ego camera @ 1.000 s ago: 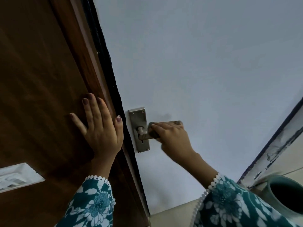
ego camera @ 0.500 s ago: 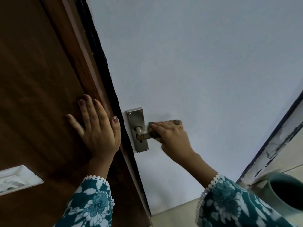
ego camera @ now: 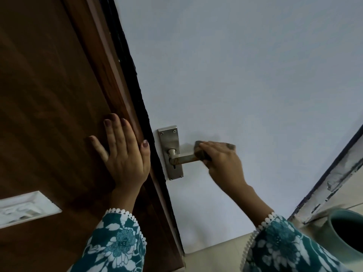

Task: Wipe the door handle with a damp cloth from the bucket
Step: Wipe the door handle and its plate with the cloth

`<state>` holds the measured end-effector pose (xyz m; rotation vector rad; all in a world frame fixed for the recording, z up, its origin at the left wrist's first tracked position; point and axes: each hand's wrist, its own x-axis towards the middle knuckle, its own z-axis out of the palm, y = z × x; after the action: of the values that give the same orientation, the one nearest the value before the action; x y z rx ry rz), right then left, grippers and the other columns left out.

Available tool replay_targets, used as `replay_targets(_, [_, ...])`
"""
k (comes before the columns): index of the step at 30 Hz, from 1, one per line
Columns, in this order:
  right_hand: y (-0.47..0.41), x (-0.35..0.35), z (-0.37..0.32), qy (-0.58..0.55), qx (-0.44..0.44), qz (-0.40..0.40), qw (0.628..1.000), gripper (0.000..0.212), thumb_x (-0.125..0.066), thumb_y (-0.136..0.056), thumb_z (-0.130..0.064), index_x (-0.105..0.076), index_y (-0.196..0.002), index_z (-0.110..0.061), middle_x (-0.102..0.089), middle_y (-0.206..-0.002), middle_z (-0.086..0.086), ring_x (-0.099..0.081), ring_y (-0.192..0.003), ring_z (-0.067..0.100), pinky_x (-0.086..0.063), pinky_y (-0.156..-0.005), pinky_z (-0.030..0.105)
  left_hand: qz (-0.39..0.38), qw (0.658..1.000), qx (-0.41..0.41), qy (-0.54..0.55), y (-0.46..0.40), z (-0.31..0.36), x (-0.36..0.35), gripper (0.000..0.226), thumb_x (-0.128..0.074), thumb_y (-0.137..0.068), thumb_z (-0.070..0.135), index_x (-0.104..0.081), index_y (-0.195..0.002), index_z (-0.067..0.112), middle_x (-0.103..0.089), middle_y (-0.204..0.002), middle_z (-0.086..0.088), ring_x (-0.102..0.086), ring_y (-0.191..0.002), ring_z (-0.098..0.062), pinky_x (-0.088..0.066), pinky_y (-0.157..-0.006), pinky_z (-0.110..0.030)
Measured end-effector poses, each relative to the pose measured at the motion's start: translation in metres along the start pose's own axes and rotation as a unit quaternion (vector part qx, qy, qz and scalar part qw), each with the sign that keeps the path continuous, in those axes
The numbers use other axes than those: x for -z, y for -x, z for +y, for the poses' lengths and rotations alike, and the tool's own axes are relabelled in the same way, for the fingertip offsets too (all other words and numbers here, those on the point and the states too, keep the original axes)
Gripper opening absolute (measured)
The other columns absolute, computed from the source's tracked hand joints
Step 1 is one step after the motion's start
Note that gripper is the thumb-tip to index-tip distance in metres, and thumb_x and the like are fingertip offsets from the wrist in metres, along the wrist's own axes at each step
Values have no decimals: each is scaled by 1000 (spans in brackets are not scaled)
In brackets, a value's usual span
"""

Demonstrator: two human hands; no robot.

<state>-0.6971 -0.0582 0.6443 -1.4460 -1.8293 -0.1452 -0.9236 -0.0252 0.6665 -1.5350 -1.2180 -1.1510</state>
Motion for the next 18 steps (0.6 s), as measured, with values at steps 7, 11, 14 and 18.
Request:
replay_targets(7, [-1, -2, 5, 10, 2, 21, 1000, 43, -77, -63, 1, -70, -104, -12, -73, -105, 2, -68, -92, 26, -48, -78, 37, -10, 1000, -6, -14, 21, -1, -3, 59, -24, -101, 33, -5, -151, 8, -4, -158, -6, -1, -148, -21, 5, -115, -52])
replay_targets(11, [0, -5, 7, 0, 22, 21, 1000, 44, -78, -65, 1, -69, -107, -10, -72, -108, 4, -67, -98, 26, -49, -83, 37, -10, 1000, 2, -8, 22, -1, -5, 58, -21, -101, 33, -5, -151, 9, 0, -160, -5, -1, -148, -20, 6, -115, -51])
replay_targets(14, [3, 4, 25, -109, -114, -10, 987, 46, -70, -74, 1, -65, -118, -15, -73, -104, 6, -68, -75, 28, -57, -69, 37, -2, 1000, 1, -15, 23, 0, -7, 58, -22, -101, 33, -6, -151, 9, 5, -161, -2, -2, -148, -20, 6, -116, -51])
replay_targets(18, [-1, -1, 19, -79, -65, -1, 995, 47, -70, -71, 1, -66, -116, -13, -71, -110, 4, -68, -88, 27, -55, -76, 35, 6, 1000, 2, -17, 22, 1, -7, 58, -22, -101, 32, -5, -151, 9, -2, -159, -7, -1, -148, -20, 6, -115, -50])
